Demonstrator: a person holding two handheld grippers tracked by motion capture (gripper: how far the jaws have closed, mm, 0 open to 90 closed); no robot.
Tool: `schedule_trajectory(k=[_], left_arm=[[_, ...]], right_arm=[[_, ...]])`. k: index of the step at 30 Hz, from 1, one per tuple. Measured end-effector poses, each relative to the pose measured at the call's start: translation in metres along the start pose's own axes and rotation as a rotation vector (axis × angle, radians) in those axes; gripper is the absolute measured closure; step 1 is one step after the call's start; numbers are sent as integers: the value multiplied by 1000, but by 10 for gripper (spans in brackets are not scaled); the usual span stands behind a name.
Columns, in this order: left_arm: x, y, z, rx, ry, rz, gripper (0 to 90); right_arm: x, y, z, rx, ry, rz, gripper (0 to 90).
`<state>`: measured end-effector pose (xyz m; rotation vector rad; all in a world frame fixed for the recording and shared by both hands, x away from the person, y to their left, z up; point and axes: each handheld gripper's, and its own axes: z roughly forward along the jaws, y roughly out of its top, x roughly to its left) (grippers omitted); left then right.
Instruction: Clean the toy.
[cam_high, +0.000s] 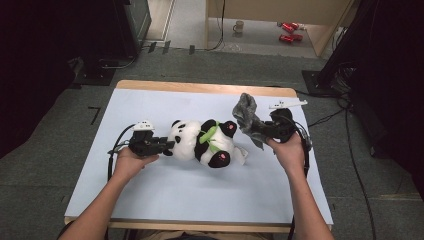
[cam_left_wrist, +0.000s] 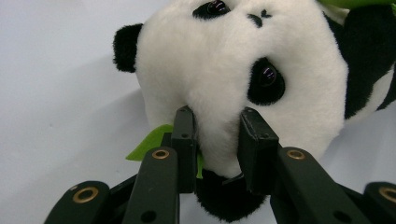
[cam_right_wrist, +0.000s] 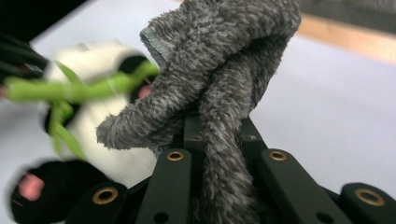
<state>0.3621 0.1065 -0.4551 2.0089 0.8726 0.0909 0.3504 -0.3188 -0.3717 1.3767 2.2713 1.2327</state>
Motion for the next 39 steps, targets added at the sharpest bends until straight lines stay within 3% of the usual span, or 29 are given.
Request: schedule_trajectory(k=[5,6,8,12,19,26,39], left_arm=[[0,0,0,0,-1,2,706],[0,0,0,0,0,3,706],[0,0,0,0,-1,3,706],[0,0,0,0,-2,4,706],[1,0,0,0,-4,3,706],[0,0,0,-5,-4,0,707],[-1,0,0,-5,-3,5,707]], right_arm=[[21,22,0,-78,62,-31,802],[27,27,2,-94,109,-24,802],[34,31,4,-116,141,-24,802],[46,38,15,-103,226,-35,802],[39,26,48,41,110,-61,801],[13,9,44,16,123,38,802],[-11,-15,35,34,79,113,802]])
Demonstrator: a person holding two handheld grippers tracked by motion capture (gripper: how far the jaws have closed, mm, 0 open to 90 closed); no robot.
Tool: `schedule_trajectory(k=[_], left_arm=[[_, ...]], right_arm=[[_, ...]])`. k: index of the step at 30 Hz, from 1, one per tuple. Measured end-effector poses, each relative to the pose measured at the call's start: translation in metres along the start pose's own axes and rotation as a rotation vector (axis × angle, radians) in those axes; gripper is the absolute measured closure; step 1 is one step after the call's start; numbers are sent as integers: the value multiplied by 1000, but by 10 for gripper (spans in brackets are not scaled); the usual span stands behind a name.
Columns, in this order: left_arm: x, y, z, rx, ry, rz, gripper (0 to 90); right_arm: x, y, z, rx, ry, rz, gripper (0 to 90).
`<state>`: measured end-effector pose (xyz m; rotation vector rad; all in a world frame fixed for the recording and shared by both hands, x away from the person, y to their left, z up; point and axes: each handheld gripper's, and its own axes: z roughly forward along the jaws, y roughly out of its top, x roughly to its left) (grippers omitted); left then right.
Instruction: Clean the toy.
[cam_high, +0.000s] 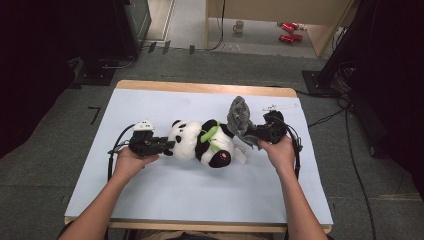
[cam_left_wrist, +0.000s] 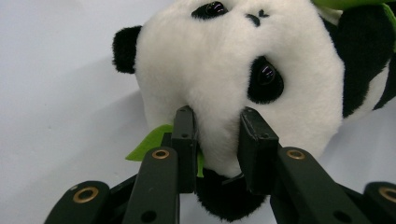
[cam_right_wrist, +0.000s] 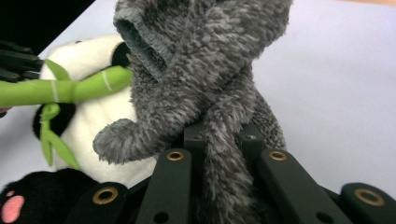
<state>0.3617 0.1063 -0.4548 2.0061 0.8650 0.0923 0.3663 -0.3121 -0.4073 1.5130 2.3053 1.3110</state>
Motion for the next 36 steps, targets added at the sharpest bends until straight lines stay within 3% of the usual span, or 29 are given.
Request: schedule_trajectory(k=[4,5,7,11,17,20,23,28,32,34,36], left_arm=[[0,0,0,1,1,0,707],[0,0,0,5,3,0,707],[1,-1,0,11,2,0,707],[1,0,0,11,2,-1,707],[1,-1,-2,-5,6,22,688],[0,-1,-4,-15,7,57,664],[0,-1,-9,-25,10,85,582],[0,-4,-21,-77,-49,163,446],[2,-12,-23,-65,-94,216,364],[2,-16,-19,-45,-89,253,334],[1,-19,-15,-51,-92,318,332]], right_arm=[[-8,-4,2,8,-18,34,803],[-10,-6,2,10,-37,39,803],[-13,-9,5,78,-125,33,805],[-24,-25,6,113,-118,59,805],[-23,-27,-3,75,-87,61,804],[-16,-25,-11,54,-73,46,803],[-7,-25,-18,41,-64,20,803],[10,-24,-32,15,-43,-13,803],[26,-20,-40,1,-27,-45,803],[34,-19,-42,-6,-18,-62,802],[42,-18,-45,-12,-8,-77,802]])
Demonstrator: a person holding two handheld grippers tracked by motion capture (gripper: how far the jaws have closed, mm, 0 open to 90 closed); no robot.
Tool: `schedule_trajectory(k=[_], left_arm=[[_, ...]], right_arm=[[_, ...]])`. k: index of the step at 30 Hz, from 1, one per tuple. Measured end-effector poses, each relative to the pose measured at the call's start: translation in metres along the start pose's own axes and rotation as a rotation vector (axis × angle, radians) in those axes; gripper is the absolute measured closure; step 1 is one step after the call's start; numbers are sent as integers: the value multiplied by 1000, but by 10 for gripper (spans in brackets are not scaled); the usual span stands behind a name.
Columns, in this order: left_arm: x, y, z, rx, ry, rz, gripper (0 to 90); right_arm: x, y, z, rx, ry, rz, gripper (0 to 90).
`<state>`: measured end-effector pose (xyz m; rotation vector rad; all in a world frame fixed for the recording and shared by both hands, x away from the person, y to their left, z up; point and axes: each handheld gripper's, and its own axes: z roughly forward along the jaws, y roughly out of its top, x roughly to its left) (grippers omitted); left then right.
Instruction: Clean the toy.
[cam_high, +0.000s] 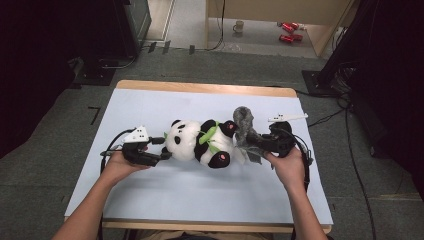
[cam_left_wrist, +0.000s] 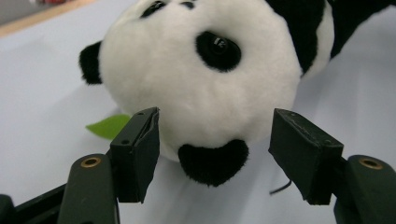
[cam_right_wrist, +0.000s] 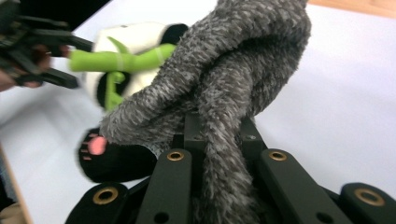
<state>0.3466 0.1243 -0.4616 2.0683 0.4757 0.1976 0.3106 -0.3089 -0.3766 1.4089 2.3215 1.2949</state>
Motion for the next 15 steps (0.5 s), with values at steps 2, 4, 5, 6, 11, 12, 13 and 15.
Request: schedule_trajectory(k=[2,4,5,6,11,12,13,15], left_arm=[[0,-2,5,-4,-4,12,320],[-1,-3,11,-3,-7,15,291],[-2,-3,13,-2,-2,23,277],[-3,-3,16,-5,4,27,270],[-4,-1,27,-20,52,8,197],[-4,0,28,-24,61,3,200],[-4,1,29,-29,73,-1,213],[-4,2,31,-35,94,-17,253]], right_arm=[[6,1,-2,-7,8,-11,802],[15,3,-4,-16,26,-26,802],[18,4,-5,-20,32,-32,802],[22,4,-5,-22,40,-40,802],[42,9,-3,-28,84,-85,802],[47,10,-2,-27,91,-93,802],[51,11,0,-27,97,-101,801],[60,12,3,-21,112,-122,801]])
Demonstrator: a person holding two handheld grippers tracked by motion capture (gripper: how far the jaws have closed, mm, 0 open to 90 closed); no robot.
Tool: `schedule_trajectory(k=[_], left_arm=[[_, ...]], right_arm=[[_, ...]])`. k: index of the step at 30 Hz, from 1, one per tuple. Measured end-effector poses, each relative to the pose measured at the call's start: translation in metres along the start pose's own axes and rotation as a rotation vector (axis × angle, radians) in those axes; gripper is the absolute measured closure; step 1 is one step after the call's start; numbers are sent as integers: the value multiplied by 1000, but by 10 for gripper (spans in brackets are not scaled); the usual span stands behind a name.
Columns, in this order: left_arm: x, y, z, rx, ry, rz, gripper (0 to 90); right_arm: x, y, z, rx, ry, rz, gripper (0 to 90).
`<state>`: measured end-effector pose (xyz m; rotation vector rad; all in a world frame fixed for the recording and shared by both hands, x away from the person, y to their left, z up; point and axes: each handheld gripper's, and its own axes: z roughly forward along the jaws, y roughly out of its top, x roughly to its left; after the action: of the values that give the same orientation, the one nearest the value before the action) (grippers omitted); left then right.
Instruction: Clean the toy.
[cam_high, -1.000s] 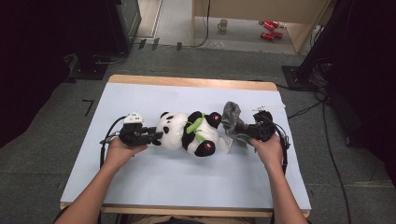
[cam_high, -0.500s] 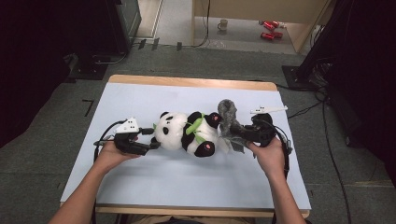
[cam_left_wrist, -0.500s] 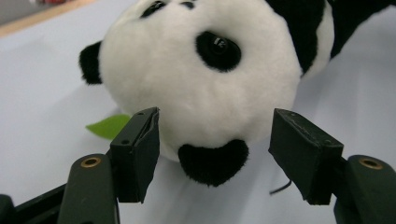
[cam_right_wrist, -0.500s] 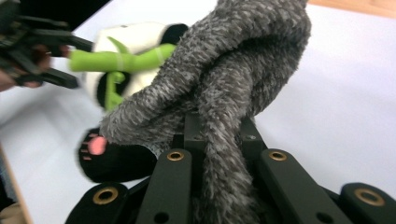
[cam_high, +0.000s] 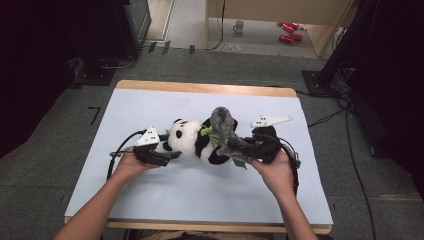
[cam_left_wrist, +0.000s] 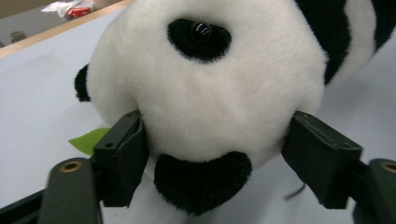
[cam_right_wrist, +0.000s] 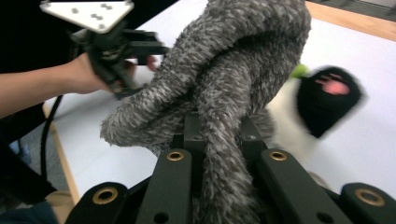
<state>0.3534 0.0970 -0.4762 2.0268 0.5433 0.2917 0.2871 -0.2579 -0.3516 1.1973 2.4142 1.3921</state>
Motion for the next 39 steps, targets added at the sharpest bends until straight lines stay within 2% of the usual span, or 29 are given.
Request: schedule_trajectory(k=[4,6,8,10,14,19,22,26,27,33,39], left_arm=[[-4,5,3,11,45,-21,431],[-6,10,2,25,53,-48,517],[-11,15,1,35,66,-37,576],[-16,18,0,31,61,-18,607],[-26,25,-1,19,52,-15,638],[-29,27,-2,22,63,-15,643],[-30,27,-2,19,63,-19,644],[-33,28,-2,31,67,-6,646],[-32,27,-2,38,67,-9,648],[-31,26,0,35,65,-43,658],[-30,25,0,41,59,-43,660]], right_arm=[[16,5,11,13,21,-36,800],[22,8,18,15,25,-52,800],[25,13,24,16,25,-58,800],[28,21,30,15,34,-64,801],[31,42,48,22,52,-80,800],[35,60,84,84,87,-85,801],[41,67,107,133,88,-107,801],[38,68,136,238,21,-126,802],[36,68,141,247,14,-124,803],[27,77,150,285,-30,-133,804],[11,91,153,276,-69,-109,805]])
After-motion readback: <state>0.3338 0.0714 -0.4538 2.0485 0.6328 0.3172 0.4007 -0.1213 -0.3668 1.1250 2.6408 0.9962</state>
